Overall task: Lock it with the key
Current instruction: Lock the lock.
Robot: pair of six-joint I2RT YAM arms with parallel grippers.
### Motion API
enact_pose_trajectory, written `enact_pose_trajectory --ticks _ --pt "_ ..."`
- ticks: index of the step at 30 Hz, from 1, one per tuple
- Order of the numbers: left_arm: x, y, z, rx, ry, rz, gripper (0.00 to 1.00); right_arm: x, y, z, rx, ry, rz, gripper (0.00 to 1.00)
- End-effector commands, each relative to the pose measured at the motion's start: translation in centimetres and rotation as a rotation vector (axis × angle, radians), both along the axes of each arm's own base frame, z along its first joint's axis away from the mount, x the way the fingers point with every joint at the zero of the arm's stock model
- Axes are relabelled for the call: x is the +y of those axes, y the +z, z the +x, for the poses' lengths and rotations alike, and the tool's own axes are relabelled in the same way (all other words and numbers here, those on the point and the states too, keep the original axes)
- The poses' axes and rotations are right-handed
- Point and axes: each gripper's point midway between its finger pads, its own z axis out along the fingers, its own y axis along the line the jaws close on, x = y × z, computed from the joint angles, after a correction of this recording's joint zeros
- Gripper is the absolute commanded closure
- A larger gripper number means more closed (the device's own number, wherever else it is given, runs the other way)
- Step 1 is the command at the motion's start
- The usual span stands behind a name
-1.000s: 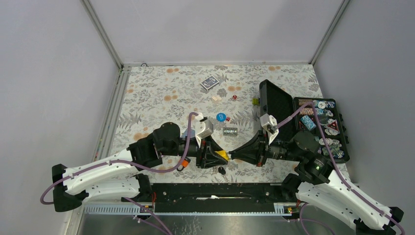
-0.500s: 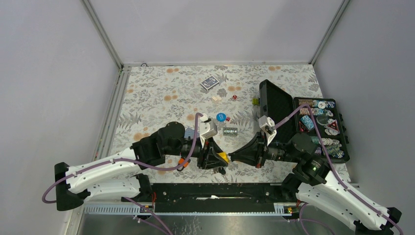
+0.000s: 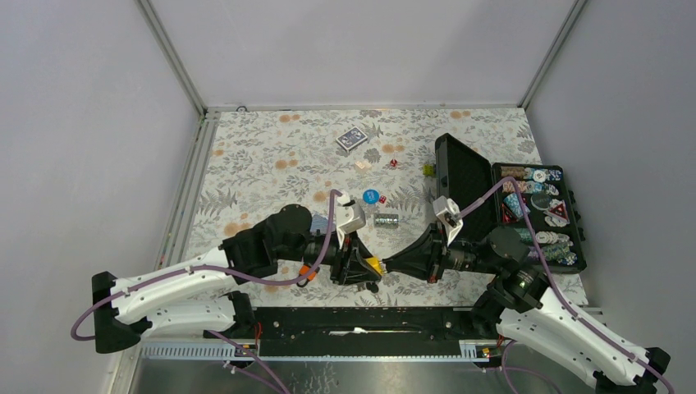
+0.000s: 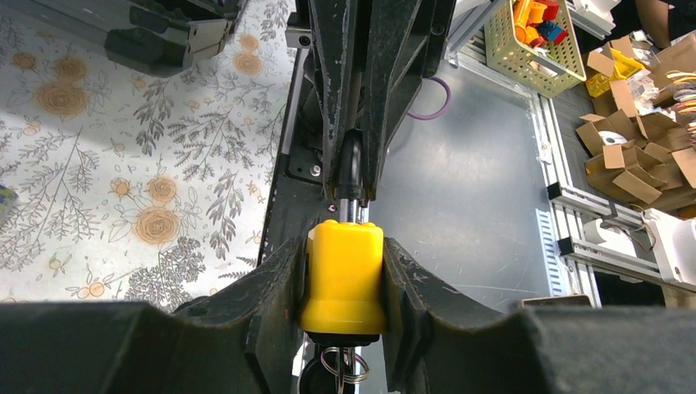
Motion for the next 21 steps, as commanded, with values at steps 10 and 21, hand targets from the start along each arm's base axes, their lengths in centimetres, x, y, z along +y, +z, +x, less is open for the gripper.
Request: enact_pose_trajectory --ticks 10,21 --pt "-2.6 11.7 0.2 -0.127 -0.039 -0.399 1.00 2.4 -3.4 -2.0 0.024 0.104 -0.054 1.00" --pt "-1.4 11.4 0.7 -0.141 0.021 -0.405 0.85 0.9 -0.4 0.3 0.004 -0.096 0.004 1.00"
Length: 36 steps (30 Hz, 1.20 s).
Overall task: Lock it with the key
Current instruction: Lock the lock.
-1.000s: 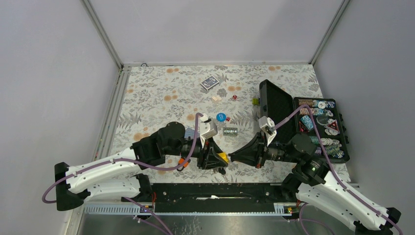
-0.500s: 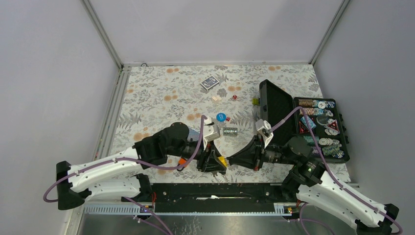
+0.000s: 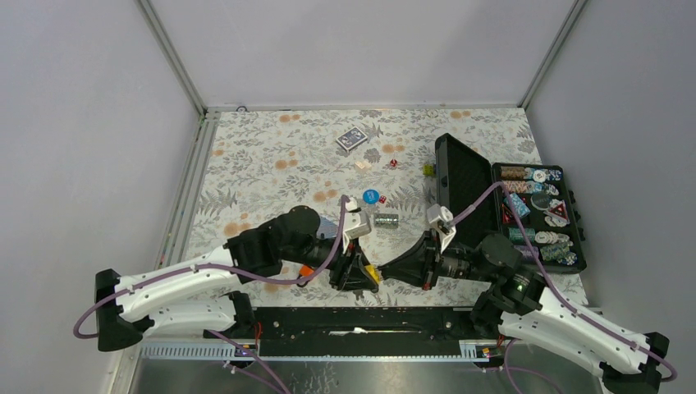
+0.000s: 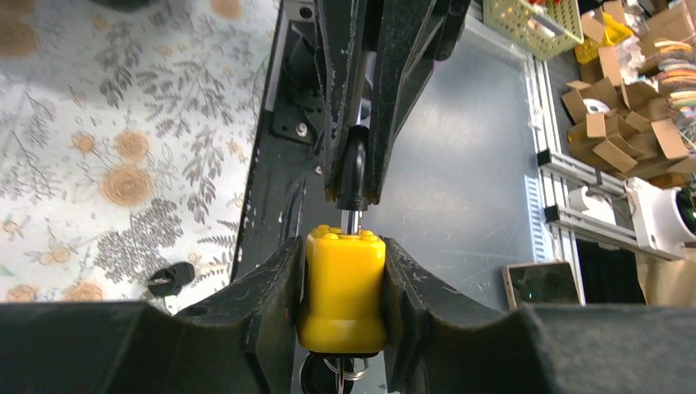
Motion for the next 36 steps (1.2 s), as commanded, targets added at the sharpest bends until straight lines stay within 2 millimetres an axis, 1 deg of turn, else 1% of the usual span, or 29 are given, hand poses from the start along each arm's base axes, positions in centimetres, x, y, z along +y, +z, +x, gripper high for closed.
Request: enact_pose_trajectory --ticks 1,2,3,4,7,8,11,14,18,24,28,33,36 --pt "-1.9 14.3 2.3 -0.208 0.110 -0.532 0.72 -0.4 2.5 1.5 -0.031 -0.116 0.054 1.00" --pt "-1.5 14.4 2.5 -0.210 0.130 -0.539 0.58 -0.6 3.4 1.7 -0.025 -0.139 0.081 1.00" --pt "-1.2 14.5 2.6 -0.212 0.147 -0.551 0.48 -0.8 4.3 1.8 -0.020 -0.154 0.108 1.00" --pt "-0.9 14.5 2.8 -0.212 0.165 -0.560 0.42 -1.0 5.3 1.8 -0.014 -0.161 0.139 1.00" --pt "0.2 15.1 2.9 -0.217 0.205 -0.607 0.27 -1.4 7.7 1.8 0.011 -0.171 0.234 1.00" --pt "0.6 15.4 3.0 -0.220 0.215 -0.622 0.25 -1.5 8.4 1.8 0.019 -0.176 0.262 1.00" --pt "1.4 16.3 2.8 -0.226 0.229 -0.655 0.24 -1.8 9.9 2.0 0.041 -0.189 0.324 1.00" --pt "1.6 16.3 2.9 -0.233 0.235 -0.647 0.24 -2.1 11.1 2.5 0.076 -0.219 0.374 1.00" --pt "1.3 15.4 3.1 -0.232 0.236 -0.613 0.24 -2.2 12.4 2.3 0.111 -0.208 0.420 1.00" --pt "0.3 13.8 3.1 -0.207 0.214 -0.555 0.26 -3.2 14.5 2.1 0.113 -0.212 0.493 1.00" --pt "0.0 13.3 3.2 -0.197 0.215 -0.539 0.33 -3.6 15.4 1.9 0.102 -0.211 0.514 1.00" --pt "-0.3 13.0 3.4 -0.196 0.219 -0.526 0.43 -3.8 15.8 1.8 0.101 -0.206 0.530 1.00" --pt "-0.4 13.0 3.4 -0.196 0.217 -0.525 0.53 -3.8 15.8 1.8 0.097 -0.210 0.531 1.00"
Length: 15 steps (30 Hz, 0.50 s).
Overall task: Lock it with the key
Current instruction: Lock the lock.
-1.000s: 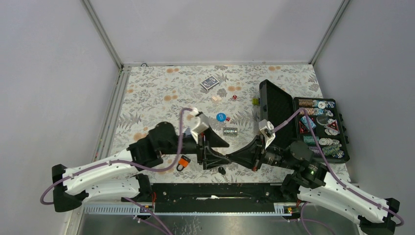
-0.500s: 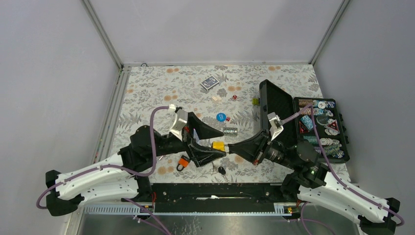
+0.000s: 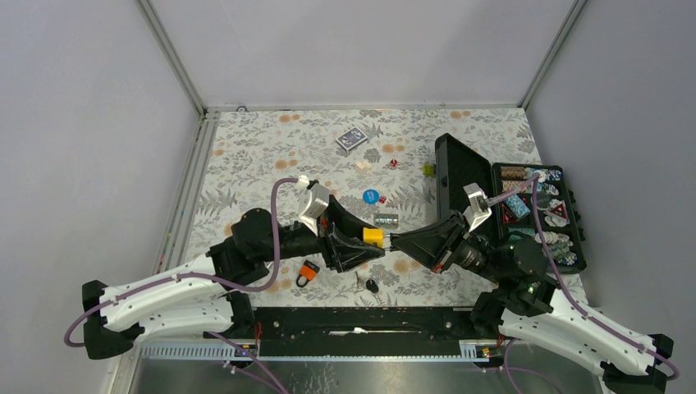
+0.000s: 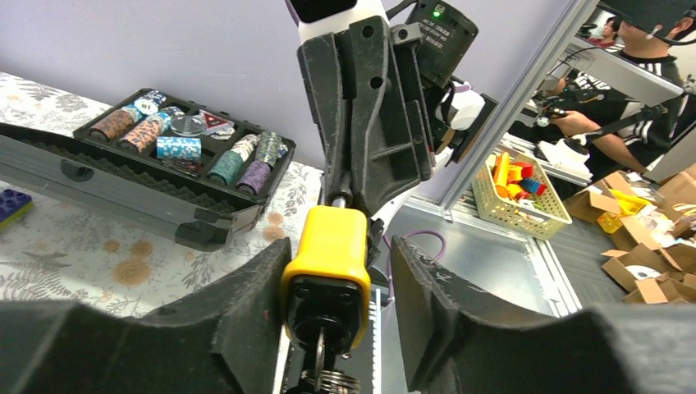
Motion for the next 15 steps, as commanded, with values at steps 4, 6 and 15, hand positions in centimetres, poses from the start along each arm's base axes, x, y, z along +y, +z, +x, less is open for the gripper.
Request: enact_pose_trajectory --ticks 4,6,15 --pt "-0.1 1.1 -0.1 -0.011 -0.007 -0.026 0.79 -2.0 5.7 -0.9 -0.082 -0.018 0.167 1.00" --pt "-0.1 1.2 -0.2 -0.008 -0.009 -0.027 0.95 -1.8 5.2 -0.8 -0.097 -0.021 0.141 1.00" --pt "-0.3 1.9 -1.0 -0.008 -0.057 -0.043 1.00 -1.0 3.3 -1.5 -0.368 -0.020 -0.014 1.00"
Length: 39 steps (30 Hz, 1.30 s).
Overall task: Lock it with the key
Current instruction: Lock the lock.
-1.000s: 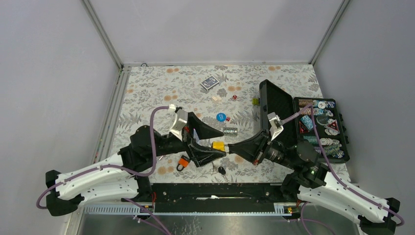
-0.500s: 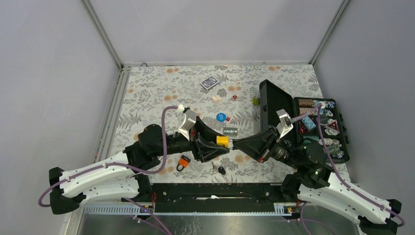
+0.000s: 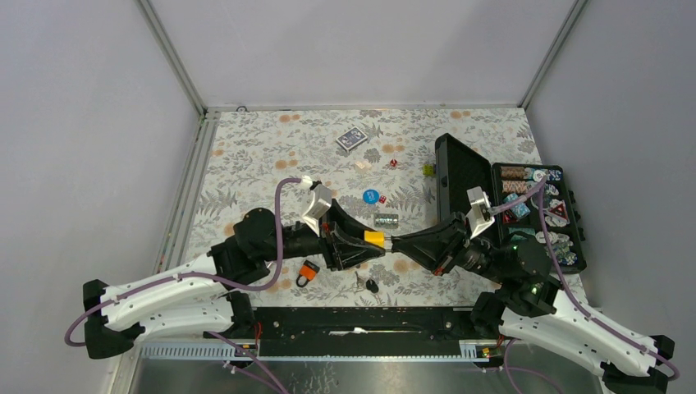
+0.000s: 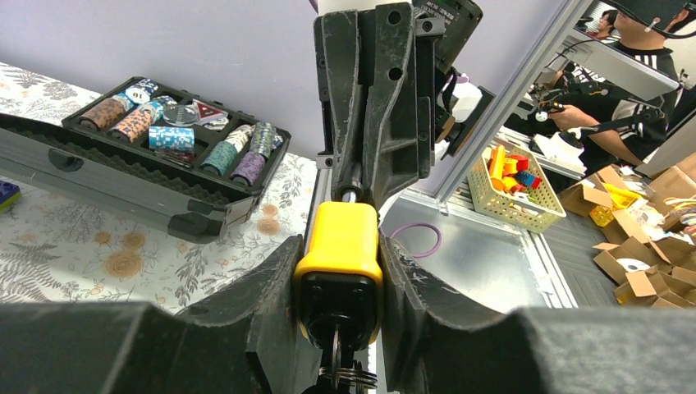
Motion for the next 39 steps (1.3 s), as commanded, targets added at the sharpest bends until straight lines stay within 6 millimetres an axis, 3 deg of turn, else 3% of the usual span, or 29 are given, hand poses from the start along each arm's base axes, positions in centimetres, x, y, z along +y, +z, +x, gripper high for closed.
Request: enact_pose_trajectory --ticks 1,11,21,39 --pt "-0.1 2.6 -1.1 -0.023 -0.057 -0.061 1.00 -0.6 3.2 -1.3 -0.251 0.010 0.019 1.00" --pt "-0.8 2.6 -1.4 -0.010 -0.094 -0.047 1.00 0.6 2.6 -0.9 -0.269 0.021 0.000 1.00" --pt "-1.8 2.4 -1.3 -0.015 -0.107 -0.026 1.00 2.0 0.9 -0.9 -0.180 0.082 0.004 1.00" --pt "-3.4 2.5 -1.4 -0.023 -0.142 -0.021 1.00 4.0 -3.6 -1.2 -0.108 0.172 -0.108 1.00"
